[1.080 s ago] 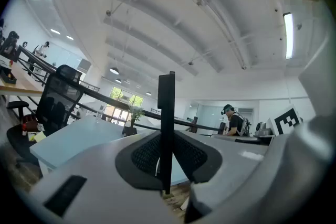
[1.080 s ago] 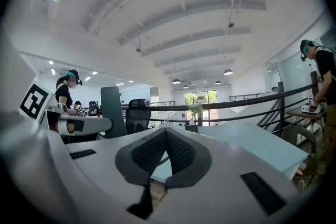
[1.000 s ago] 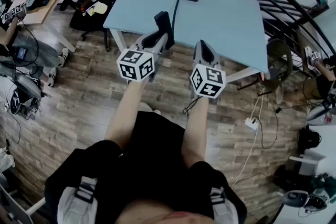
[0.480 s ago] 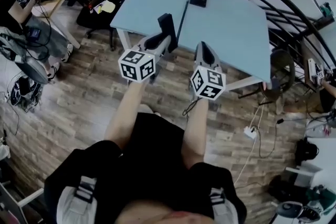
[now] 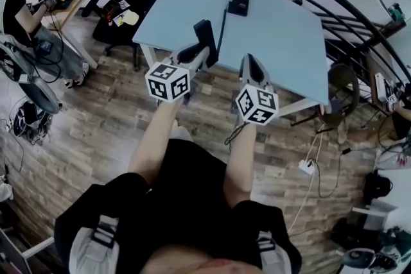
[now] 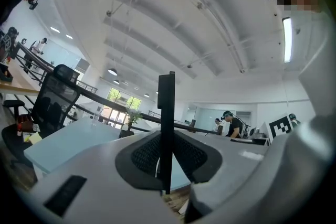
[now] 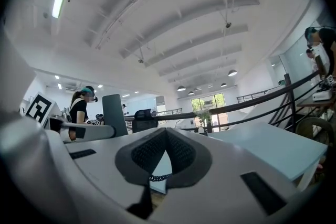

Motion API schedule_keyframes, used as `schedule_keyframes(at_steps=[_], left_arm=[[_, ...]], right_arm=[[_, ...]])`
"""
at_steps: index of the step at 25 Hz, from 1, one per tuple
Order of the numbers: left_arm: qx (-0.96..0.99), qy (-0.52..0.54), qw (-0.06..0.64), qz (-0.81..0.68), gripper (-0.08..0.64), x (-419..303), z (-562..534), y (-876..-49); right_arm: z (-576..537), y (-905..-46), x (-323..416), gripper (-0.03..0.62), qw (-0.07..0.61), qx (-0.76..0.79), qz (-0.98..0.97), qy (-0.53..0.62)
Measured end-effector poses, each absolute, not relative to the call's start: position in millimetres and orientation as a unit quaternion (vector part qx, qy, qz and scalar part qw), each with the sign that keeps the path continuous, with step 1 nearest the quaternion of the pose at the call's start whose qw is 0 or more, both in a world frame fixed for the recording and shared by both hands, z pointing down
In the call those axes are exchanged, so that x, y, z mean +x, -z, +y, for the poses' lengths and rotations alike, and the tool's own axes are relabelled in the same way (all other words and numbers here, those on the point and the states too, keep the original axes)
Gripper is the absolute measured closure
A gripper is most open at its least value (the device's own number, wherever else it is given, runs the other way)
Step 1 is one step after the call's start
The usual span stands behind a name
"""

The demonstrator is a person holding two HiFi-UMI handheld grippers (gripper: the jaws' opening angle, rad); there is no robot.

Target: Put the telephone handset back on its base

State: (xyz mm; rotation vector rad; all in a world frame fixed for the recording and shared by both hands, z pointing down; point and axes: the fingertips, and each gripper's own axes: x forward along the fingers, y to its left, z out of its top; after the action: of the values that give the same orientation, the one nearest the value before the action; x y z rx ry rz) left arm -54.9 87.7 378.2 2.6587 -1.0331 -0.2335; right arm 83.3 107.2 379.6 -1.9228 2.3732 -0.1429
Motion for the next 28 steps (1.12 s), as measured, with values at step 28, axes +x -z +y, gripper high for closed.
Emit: schedule_keyframes(at_steps=[28], left_arm=[[0.929,0.06,0.184,-0.317,0.494,1,-201,-404]], right_arm=[[-161,-399,136,0.598,0.05,-0.629,0.773,0.069]])
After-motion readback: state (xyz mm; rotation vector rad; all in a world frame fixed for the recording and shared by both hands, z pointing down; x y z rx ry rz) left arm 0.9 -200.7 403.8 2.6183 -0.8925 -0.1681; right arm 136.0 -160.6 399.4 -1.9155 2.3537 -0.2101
